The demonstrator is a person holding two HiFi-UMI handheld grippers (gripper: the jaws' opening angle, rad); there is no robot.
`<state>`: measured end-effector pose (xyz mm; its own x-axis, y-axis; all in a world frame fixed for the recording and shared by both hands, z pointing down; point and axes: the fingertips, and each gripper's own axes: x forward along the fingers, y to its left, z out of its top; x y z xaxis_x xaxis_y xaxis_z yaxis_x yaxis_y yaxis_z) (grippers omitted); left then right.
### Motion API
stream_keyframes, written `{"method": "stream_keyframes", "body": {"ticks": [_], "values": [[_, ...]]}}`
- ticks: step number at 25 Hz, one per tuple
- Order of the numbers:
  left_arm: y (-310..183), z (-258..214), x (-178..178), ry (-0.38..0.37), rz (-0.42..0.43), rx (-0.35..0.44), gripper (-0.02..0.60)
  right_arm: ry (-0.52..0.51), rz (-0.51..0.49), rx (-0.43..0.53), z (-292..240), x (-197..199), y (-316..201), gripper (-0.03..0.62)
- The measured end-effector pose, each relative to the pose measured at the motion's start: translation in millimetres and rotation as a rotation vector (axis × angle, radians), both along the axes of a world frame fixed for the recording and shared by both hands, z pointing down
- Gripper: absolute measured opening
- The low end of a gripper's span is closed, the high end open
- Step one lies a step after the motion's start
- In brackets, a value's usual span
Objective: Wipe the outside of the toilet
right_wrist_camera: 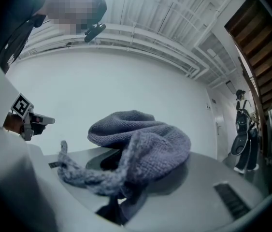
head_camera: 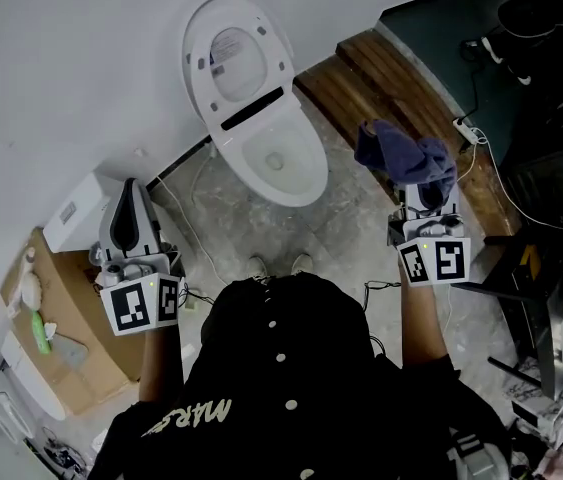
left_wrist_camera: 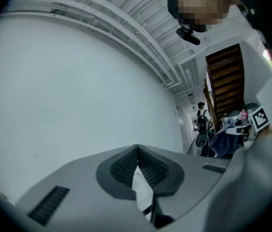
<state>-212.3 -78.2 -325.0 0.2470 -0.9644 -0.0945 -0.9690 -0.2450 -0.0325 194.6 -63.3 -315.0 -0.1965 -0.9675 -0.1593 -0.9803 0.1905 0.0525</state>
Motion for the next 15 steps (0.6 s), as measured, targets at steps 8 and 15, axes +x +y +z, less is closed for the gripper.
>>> {"method": "stream_keyframes", "body": {"ticks": [8, 15], "values": [[-0.6, -1.3, -0.4, 0.001, 0.007, 0.006, 0.011, -0.002, -0.014, -0.005, 2.5, -6.8, -0.4, 0.103], [-1.4, 1.9, -3.8, -0.009, 0.005, -0.001, 0.011, -0.002, -0.015, -0.009, 4.6, -10.4, -2.2, 0.102]]}}
